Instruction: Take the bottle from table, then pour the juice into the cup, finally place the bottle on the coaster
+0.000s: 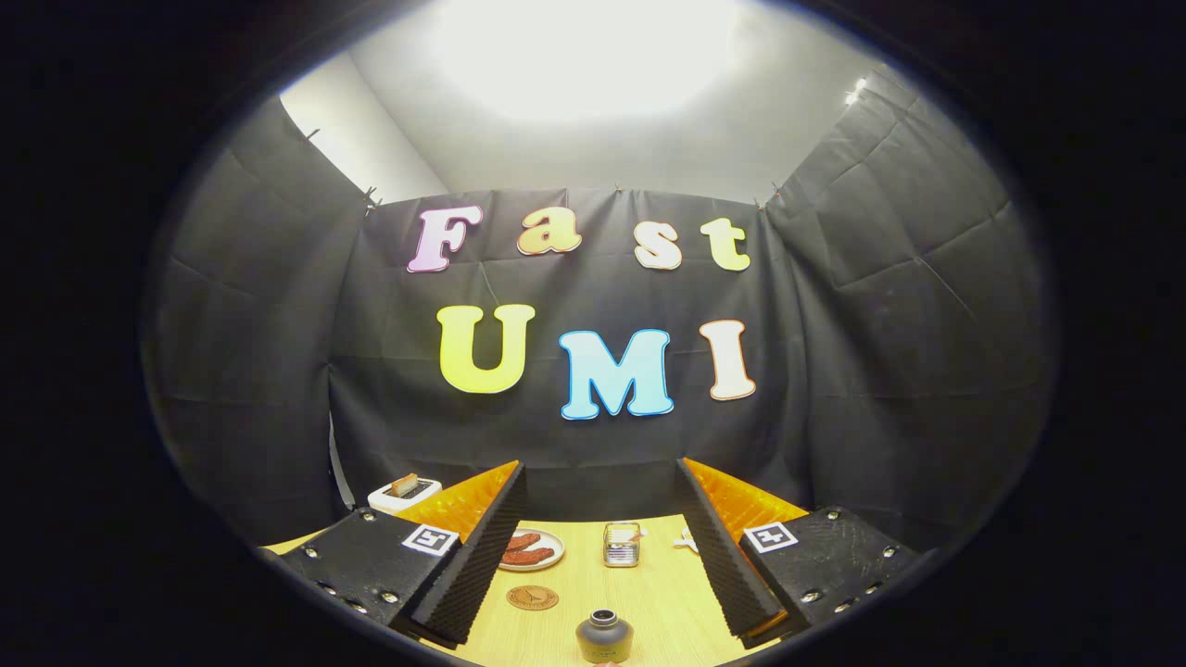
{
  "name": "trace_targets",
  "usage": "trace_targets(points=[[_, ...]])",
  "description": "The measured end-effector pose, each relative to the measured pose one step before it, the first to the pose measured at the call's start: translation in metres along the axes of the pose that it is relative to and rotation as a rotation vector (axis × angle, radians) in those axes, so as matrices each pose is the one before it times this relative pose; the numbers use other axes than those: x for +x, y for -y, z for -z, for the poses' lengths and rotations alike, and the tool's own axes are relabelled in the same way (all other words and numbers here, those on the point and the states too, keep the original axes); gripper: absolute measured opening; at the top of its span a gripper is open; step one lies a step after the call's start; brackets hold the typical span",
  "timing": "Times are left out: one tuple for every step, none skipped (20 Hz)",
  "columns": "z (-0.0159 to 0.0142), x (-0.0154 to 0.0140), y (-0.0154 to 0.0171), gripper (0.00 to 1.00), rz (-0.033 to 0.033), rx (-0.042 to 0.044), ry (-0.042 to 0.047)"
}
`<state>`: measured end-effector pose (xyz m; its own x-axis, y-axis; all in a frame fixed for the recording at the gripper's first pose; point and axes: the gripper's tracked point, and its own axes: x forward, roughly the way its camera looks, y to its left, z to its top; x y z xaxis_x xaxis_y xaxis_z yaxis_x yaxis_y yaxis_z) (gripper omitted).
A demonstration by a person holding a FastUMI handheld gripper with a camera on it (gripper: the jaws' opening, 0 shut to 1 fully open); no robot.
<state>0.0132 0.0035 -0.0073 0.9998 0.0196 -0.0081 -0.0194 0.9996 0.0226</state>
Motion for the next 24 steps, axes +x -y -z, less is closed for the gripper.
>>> trace_targets(points=[[0.00025,0.00048,-0.00038,0.96,-0.00086,-0.00277,0.00219],[0.0,0.00124,-0.0005,0.96,-0.00293,-0.00458,0.00158],[-0.00049,0.00152,-0.00035,0.96,-0.0006,-0.00333,0.00549],[-0.00058,0.0013,0.00003,0.96,-0.00014,-0.00212,0.00464],[0.00081,0.00016,-0.00024,0.96,-0.00102,0.0003,0.0026],[0.00063,0.00099,-0.00032,0.96,-0.00179,0.00243,-0.001],[0.00082,0.00079,0.00016,0.96,-0.00162,0.0031,-0.00019],[0.00077,0.00075,0.00037,0.96,-0.00024,0.00178,-0.00095],[0.00103,0.00023,0.00084,0.96,0.0012,0.00011,0.00099],[0.00049,0.00046,0.00029,0.96,-0.00051,-0.00088,0.00066],[0.00077,0.00094,-0.00036,0.96,-0.0022,-0.00171,0.00202],[0.00009,0.0013,-0.00038,0.96,-0.00244,-0.00277,0.00143],[0.00212,-0.00016,-0.00032,0.96,-0.0036,-0.00098,0.00055],[0.00131,0.00009,-0.00049,0.96,-0.00643,0.00247,0.00084],[0.002,0.0,-0.00127,0.96,-0.00931,0.00476,0.00212],[0.00105,-0.00017,-0.00039,0.96,-0.00683,0.00547,0.00508],[-0.00064,0.001,0.00023,0.97,-0.00544,0.00282,0.01287],[0.0007,0.00021,-0.00026,0.97,-0.0094,-0.00017,0.01484],[0.0037,0.00021,-0.00048,0.97,-0.00688,-0.00179,0.00622],[0.00578,0.00066,-0.00052,0.97,-0.0102,-0.00242,-0.00111],[0.00745,-0.00039,-0.001,0.97,-0.00983,-0.00276,-0.00633],[0.00642,0.00042,-0.00129,0.97,-0.01173,-0.00182,-0.00665],[0.00605,0.00076,-0.0008,0.97,-0.00924,-0.00235,-0.00561],[0.0058,-0.00019,0.00143,0.97,-0.00283,-0.00467,-0.00524]])
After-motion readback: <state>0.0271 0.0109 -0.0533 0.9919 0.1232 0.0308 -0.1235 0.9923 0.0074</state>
